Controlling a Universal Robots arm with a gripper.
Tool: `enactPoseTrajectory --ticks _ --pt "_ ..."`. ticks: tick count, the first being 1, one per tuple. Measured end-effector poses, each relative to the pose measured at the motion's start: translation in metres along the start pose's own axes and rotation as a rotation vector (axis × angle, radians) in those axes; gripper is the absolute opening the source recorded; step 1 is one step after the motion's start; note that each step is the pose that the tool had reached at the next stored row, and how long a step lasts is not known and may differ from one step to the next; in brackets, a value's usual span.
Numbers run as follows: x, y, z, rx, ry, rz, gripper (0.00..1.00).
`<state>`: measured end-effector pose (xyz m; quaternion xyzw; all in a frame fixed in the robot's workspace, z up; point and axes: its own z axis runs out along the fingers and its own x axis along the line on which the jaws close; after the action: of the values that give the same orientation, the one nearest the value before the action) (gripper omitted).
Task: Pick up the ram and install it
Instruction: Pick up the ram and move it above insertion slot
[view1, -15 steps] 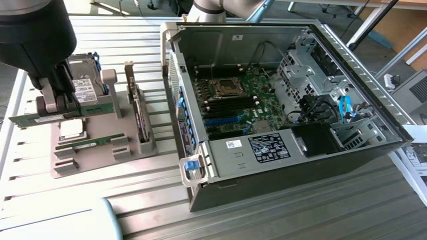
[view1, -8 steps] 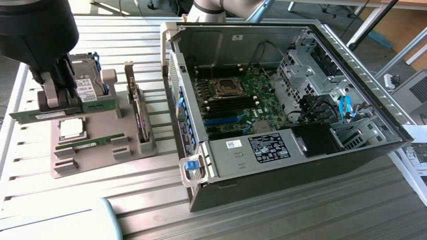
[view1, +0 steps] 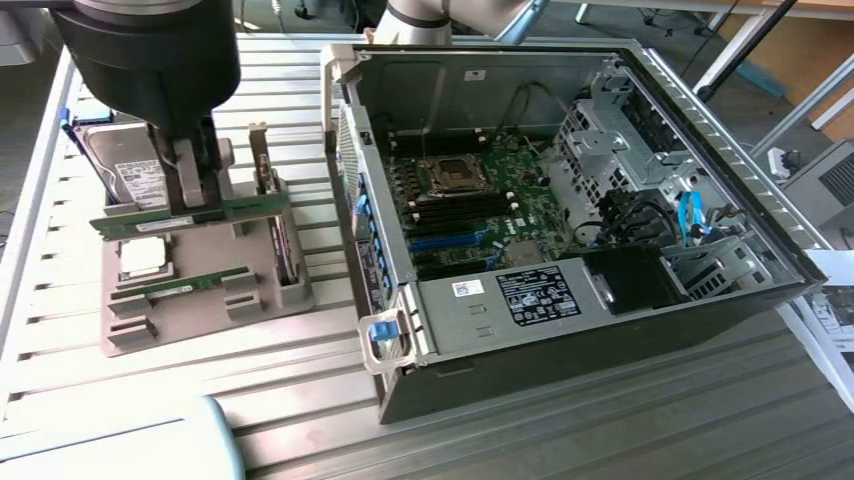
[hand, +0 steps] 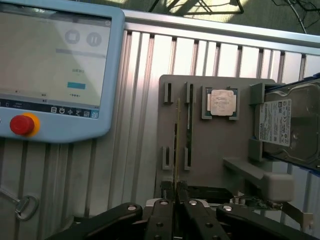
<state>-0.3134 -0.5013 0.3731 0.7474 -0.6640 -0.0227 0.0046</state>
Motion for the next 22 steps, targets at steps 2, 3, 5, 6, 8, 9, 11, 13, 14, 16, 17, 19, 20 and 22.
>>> enactPoseTrajectory --ticks 2,3,5,6,8,9,11,13,14,16,17,19,20,22 --pt "0.001 -0.0059 -0.0002 -0.0007 -0.0001 0.0 0.14" --pt "0.001 -0.0091 -0.0003 -0.0011 -0.0002 0.0 0.14" --pt "0.002 -0.017 -0.0006 -0.0024 -0.0003 0.0 0.14" --pt "0.003 -0.0234 -0.0008 -0.0037 -0.0004 0.0 0.14" --pt "0.004 -0.033 -0.0011 -0.0052 -0.0007 0.0 0.14" --pt "0.005 -0.0387 -0.0013 -0.0061 -0.0007 0.0 0.14" --pt "0.005 -0.0433 -0.0015 -0.0068 -0.0008 0.0 0.14" --pt "0.006 -0.0484 -0.0017 -0.0074 -0.0008 0.0 0.14" --pt "0.006 -0.0509 -0.0017 -0.0077 -0.0009 0.0 0.14" --pt "0.007 -0.0577 -0.0019 -0.0087 -0.001 0.0 0.14" --pt "0.007 -0.0616 -0.002 -0.0091 -0.0012 0.0 0.14" --pt "0.008 -0.067 -0.0022 -0.0101 -0.0012 0.0 0.14" --pt "0.008 -0.0697 -0.0022 -0.0105 -0.0012 0.0 0.14" --pt "0.009 -0.0752 -0.0024 -0.0113 -0.0013 0.0 0.14"
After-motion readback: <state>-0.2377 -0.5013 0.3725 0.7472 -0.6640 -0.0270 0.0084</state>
